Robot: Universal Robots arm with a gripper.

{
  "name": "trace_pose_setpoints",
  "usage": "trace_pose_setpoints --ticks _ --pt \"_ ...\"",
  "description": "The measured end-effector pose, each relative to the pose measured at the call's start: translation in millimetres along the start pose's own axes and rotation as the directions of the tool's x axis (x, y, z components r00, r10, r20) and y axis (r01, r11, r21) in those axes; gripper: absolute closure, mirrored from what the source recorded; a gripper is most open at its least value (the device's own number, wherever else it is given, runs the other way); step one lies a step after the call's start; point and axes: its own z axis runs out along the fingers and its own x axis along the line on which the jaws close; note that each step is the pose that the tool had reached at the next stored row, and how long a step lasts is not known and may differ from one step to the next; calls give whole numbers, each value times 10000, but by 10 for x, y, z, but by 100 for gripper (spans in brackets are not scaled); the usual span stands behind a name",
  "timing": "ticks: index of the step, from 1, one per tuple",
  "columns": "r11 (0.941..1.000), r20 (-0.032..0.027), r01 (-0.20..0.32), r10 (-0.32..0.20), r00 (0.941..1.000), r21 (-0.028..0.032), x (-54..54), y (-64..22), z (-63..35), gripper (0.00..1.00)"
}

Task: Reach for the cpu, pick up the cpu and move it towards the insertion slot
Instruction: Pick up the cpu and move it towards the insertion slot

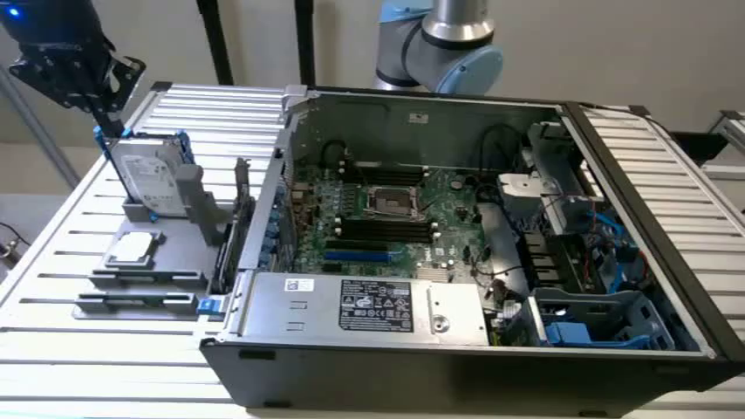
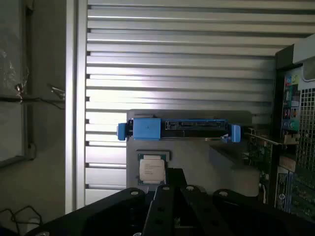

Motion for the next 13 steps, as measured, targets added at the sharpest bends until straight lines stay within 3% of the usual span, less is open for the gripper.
trace_pose_setpoints --ticks 13 --pt "10000 -7 0 0 10000 1 3 -12 5 89"
